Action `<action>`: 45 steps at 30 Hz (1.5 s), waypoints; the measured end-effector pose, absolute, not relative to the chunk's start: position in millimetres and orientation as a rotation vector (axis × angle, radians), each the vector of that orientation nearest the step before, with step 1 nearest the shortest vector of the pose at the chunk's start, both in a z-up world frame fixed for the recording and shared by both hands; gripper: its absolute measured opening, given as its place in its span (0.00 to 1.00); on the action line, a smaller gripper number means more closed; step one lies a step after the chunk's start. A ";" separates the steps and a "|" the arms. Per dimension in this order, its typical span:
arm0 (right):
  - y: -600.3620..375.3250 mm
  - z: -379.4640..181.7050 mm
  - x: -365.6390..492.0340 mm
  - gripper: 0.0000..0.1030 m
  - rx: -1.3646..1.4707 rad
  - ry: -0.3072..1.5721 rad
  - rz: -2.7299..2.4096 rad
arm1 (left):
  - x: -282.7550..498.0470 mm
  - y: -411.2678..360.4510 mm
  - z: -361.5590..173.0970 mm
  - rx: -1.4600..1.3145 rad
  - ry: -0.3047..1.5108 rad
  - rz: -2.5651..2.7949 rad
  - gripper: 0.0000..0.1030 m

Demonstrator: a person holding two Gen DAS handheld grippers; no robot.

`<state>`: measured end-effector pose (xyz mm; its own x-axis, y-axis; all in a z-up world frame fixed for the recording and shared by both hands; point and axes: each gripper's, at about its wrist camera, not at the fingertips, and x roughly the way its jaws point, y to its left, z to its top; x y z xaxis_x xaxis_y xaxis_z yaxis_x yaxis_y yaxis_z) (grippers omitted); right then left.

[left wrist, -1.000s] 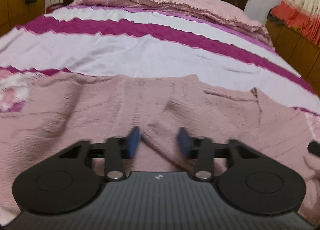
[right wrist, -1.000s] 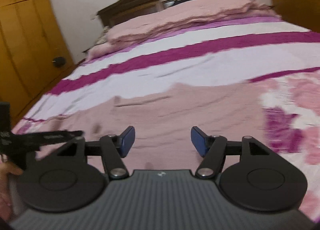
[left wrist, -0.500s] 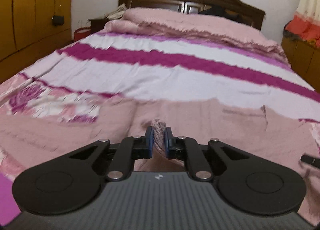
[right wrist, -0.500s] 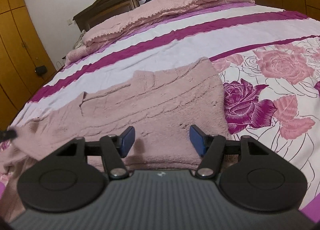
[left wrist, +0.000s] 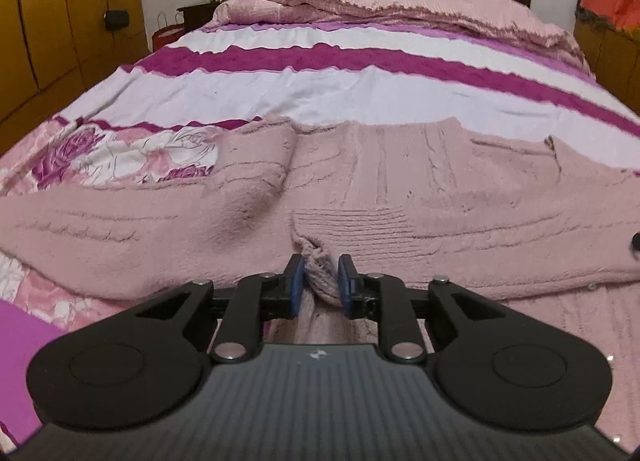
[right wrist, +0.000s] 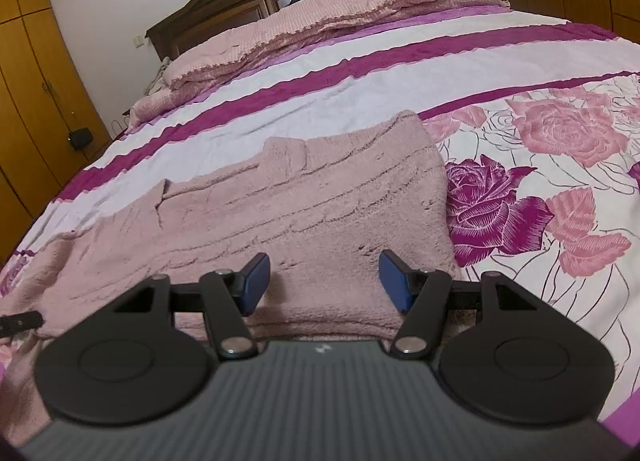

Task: Fold small clothes
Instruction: 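Grasp the other sleeve with the left tool and fold it across the body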

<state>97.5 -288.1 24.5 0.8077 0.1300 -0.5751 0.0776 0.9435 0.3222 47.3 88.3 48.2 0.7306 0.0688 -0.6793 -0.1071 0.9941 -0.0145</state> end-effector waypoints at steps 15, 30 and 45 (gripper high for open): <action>-264.5 56.6 57.7 0.71 0.259 0.613 0.096 | 0.7 175.4 79.1 -0.231 0.665 0.368 0.74; -252.1 34.3 43.5 0.71 0.218 0.709 0.061 | 18.5 254.8 29.2 -0.416 0.709 0.539 0.84; -247.9 22.7 46.1 0.78 0.190 0.721 0.065 | 58.6 300.8 22.0 -0.486 0.595 0.655 0.88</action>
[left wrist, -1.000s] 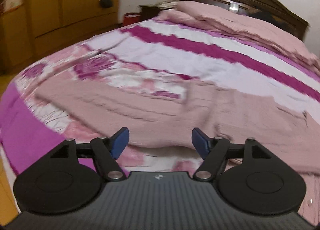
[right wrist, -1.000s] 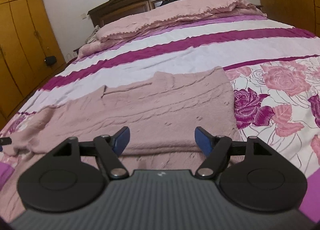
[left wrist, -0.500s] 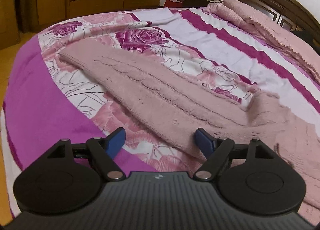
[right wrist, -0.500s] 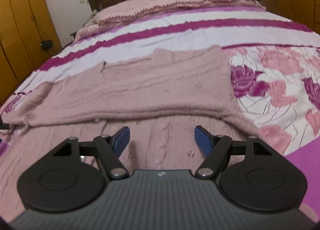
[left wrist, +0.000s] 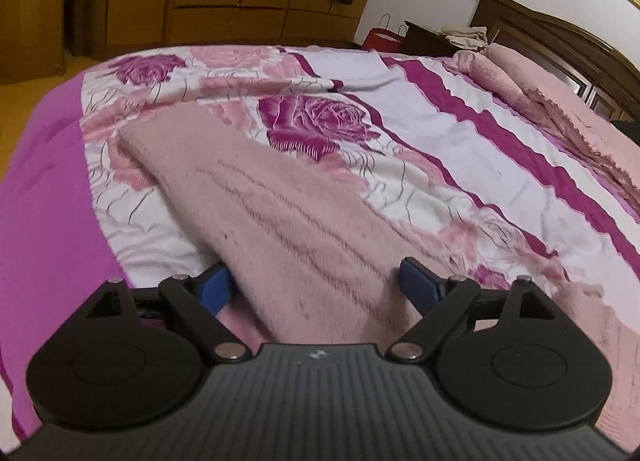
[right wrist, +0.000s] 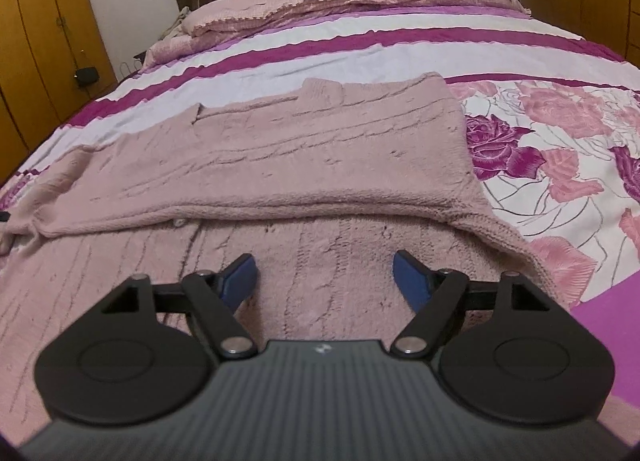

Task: Fold small clothes
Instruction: 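Grasp the other sleeve with the left tool and fold it across the body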

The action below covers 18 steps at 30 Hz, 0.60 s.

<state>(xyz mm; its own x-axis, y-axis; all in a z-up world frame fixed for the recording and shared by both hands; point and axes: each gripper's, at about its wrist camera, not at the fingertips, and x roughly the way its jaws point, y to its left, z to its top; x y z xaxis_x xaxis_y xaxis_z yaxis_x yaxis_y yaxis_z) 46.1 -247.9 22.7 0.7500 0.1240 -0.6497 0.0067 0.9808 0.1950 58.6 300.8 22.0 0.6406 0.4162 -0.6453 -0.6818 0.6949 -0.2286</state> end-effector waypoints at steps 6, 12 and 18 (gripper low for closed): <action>-246.5 22.1 46.6 0.80 0.186 0.722 0.065 | 65.7 304.5 22.0 -0.468 0.591 0.641 0.86; -246.4 22.0 46.7 0.80 0.186 0.722 0.064 | 60.7 300.9 30.7 -0.407 0.564 0.628 0.29; -246.9 22.0 46.5 0.80 0.189 0.721 0.065 | 44.1 294.3 56.5 -0.405 0.461 0.555 0.14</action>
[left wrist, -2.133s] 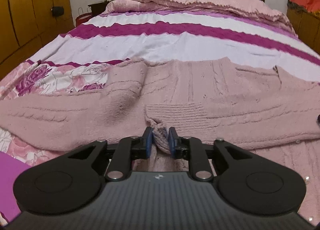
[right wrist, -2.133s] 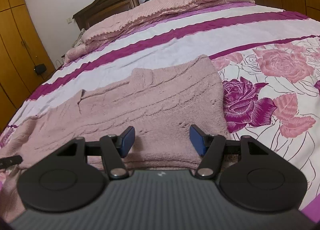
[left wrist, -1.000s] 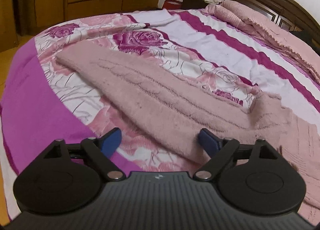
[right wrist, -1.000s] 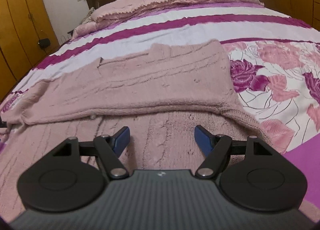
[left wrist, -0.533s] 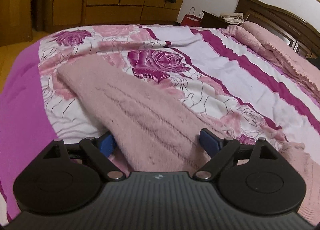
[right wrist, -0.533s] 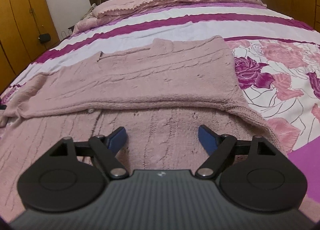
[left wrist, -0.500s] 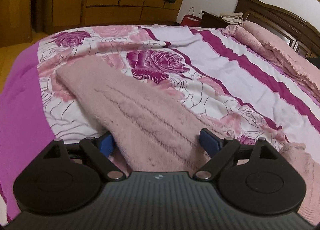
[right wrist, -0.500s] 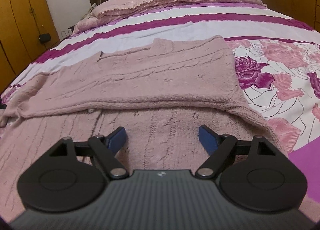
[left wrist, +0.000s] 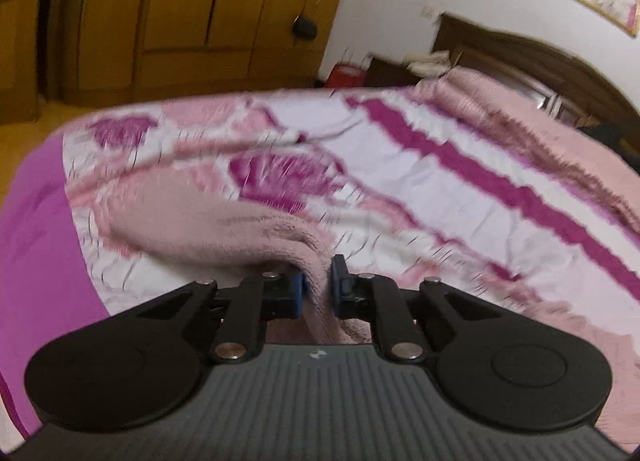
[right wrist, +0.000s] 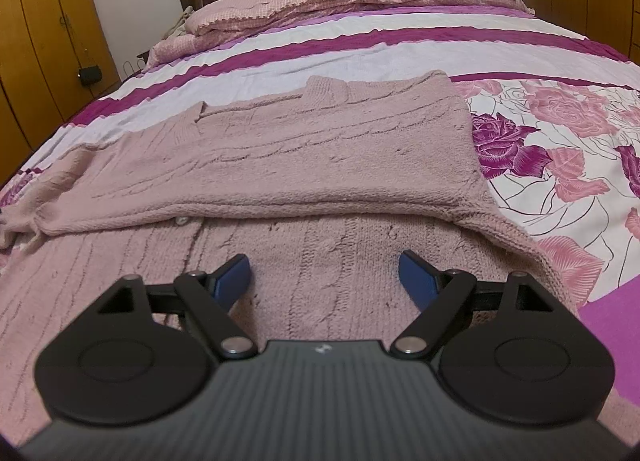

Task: Fold small clothes
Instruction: 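Grasp the other sleeve with the left tool and fold it across the body, then open the left tool to release the sleeve and withdraw it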

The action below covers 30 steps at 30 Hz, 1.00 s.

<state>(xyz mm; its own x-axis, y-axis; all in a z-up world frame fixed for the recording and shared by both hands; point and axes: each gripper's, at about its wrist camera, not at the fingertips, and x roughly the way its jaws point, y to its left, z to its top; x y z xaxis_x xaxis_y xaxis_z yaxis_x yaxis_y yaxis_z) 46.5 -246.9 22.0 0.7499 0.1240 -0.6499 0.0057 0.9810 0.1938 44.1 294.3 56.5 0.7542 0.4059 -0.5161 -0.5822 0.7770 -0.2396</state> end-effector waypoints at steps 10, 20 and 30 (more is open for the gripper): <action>-253.3 24.7 43.0 0.80 0.241 0.696 0.071 | 8.5 272.8 132.6 -0.374 0.256 0.515 0.13; -260.9 43.8 33.2 0.81 0.266 0.658 0.040 | 1.0 220.0 169.7 -0.361 0.216 0.356 0.12; -271.9 63.0 17.2 0.81 0.249 0.592 0.000 | 18.2 116.1 194.8 -0.312 0.193 0.135 0.12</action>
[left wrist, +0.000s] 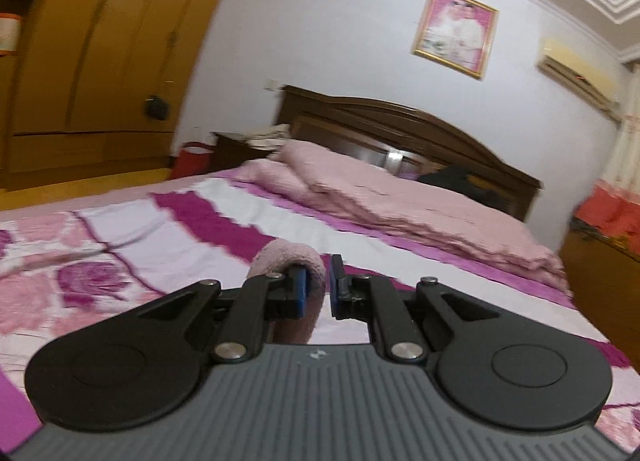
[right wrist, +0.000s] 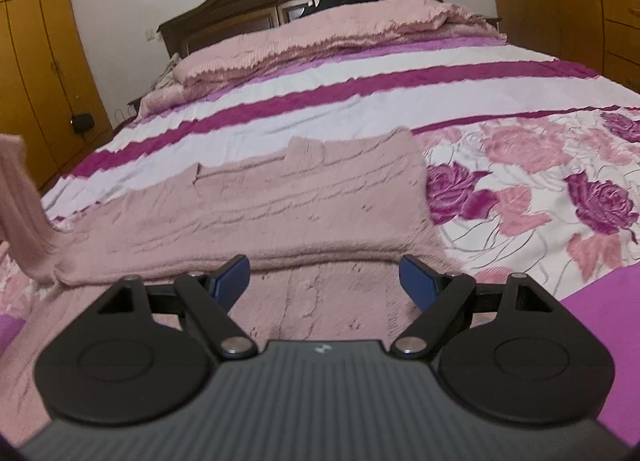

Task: Fold small clothes
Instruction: 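Open the left tool to release the sleeve and withdraw it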

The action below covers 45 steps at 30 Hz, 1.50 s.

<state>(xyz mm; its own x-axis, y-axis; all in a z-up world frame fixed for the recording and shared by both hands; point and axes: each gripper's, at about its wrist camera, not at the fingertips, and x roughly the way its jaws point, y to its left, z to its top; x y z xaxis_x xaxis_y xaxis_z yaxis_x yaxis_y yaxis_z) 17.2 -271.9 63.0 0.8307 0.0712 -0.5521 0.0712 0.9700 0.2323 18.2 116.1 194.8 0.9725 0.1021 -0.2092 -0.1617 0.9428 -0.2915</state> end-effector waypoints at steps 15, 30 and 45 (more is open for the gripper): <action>-299.9 65.3 6.7 0.81 0.276 0.585 -0.097 | 56.4 -56.3 151.5 -0.236 0.328 -0.167 0.12; -321.7 44.7 3.1 0.81 0.403 0.628 -0.120 | 91.5 -126.3 35.4 -0.084 0.664 -0.271 0.15; -322.6 44.2 1.2 0.81 0.414 0.622 -0.119 | 47.9 -103.6 53.9 -0.041 0.801 -0.320 0.64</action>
